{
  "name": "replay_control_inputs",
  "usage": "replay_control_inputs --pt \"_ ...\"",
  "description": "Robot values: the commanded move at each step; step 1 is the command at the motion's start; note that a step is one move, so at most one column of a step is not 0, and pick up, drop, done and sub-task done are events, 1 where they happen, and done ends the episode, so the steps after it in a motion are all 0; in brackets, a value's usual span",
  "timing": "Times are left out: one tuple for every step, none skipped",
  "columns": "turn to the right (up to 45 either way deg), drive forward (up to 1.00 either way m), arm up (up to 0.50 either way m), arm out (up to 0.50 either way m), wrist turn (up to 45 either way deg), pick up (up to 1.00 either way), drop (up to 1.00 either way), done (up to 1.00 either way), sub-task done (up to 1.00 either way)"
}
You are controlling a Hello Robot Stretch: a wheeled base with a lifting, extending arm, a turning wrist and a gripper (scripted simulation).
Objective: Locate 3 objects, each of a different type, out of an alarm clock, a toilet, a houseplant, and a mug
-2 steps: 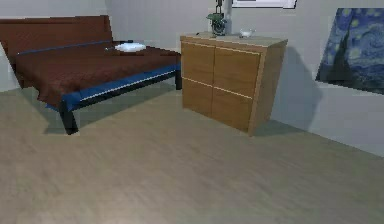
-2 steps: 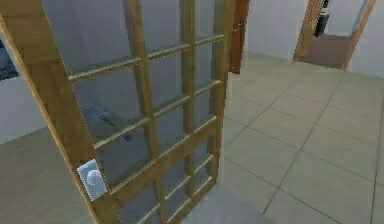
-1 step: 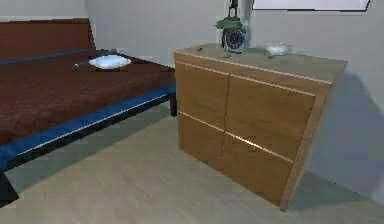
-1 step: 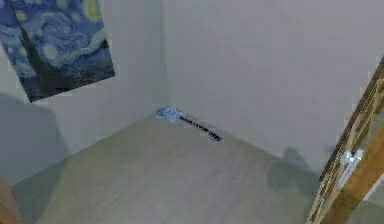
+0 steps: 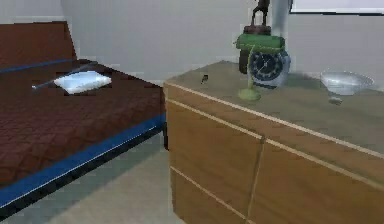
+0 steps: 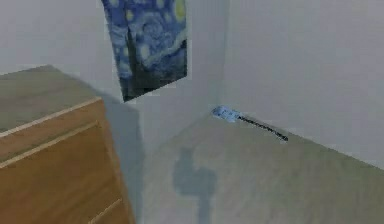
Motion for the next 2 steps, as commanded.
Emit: replay_control_inputs --pt "18.0 0.00 0.00 0.00 0.0 0.00 0.00 0.00 0.00" --pt "0.0 0.00 0.00 0.00 0.0 0.00 0.00 1.00 0.00"
